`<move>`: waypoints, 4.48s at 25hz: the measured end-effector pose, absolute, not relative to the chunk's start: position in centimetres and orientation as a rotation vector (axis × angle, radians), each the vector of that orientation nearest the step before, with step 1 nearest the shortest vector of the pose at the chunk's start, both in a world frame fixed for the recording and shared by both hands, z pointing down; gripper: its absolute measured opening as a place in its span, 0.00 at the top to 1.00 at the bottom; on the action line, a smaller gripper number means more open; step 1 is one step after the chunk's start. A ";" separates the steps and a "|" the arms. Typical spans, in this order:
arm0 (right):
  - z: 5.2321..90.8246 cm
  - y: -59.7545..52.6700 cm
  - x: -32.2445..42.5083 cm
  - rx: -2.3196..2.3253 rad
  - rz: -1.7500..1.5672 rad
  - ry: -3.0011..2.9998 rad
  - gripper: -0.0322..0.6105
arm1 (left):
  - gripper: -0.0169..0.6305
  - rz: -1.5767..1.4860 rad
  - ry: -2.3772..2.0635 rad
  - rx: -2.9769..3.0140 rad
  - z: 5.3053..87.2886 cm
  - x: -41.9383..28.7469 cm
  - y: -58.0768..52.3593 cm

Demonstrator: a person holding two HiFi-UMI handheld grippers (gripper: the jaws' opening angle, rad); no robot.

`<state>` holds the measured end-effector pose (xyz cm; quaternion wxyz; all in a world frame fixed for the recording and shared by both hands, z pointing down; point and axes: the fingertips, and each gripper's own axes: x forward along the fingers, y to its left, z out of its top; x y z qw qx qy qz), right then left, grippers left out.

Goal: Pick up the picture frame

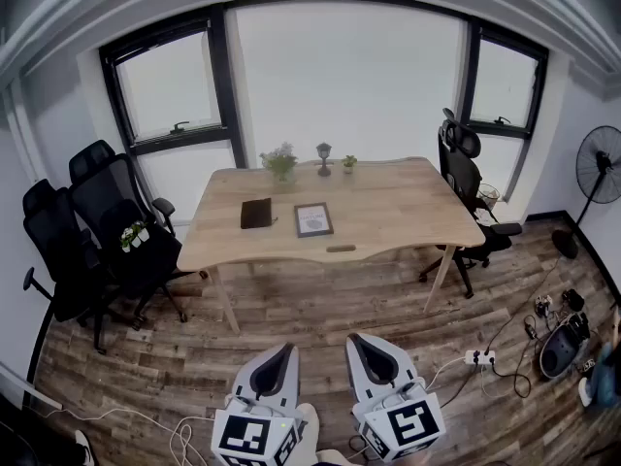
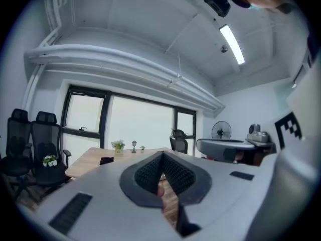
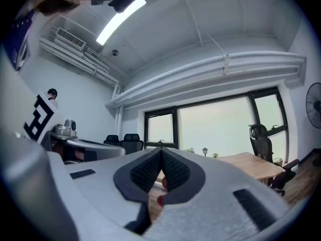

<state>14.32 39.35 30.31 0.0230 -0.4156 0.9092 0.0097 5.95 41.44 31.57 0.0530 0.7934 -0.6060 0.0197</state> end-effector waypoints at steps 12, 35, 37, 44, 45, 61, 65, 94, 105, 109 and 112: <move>30.6 38.0 11.9 -1.313 0.051 2.823 0.95 | 0.97 0.025 -1.801 2.441 31.6 4.6 39.1; 31.7 25.3 5.6 -1.378 0.053 2.835 0.95 | 0.97 0.021 -1.725 2.462 32.8 -0.9 25.8; 31.7 24.1 5.4 -1.392 0.044 2.823 0.95 | 0.97 0.021 -1.715 2.470 32.7 -1.1 24.7; 31.4 20.7 4.8 -1.458 0.069 2.786 0.95 | 0.97 0.032 -1.667 2.513 32.6 -1.8 21.4; 31.5 20.4 4.7 -1.462 0.062 2.783 0.95 | 0.97 0.034 -1.661 2.517 32.6 -1.9 21.1; 32.2 17.6 2.4 -1.463 0.034 2.812 0.95 | 0.97 0.023 -1.615 2.515 33.4 -3.2 17.9; 32.4 16.2 2.5 -1.471 0.027 2.808 0.95 | 0.97 0.029 -1.611 2.520 33.5 -3.1 16.7; 33.5 -1.5 2.3 -1.445 0.025 2.872 0.95 | 0.97 0.099 -1.651 2.476 34.2 -3.2 -0.8; 34.7 -8.7 2.8 -1.413 0.016 2.932 0.95 | 0.97 0.108 -1.675 2.434 36.2 -2.8 -7.5; 35.3 -10.8 2.9 -1.390 0.011 2.964 0.95 | 0.97 0.095 -1.658 2.396 37.1 -2.9 -9.6; 36.0 -12.2 3.2 -1.371 -0.002 3.001 0.95 | 0.97 0.106 -1.663 2.371 37.8 -2.8 -11.0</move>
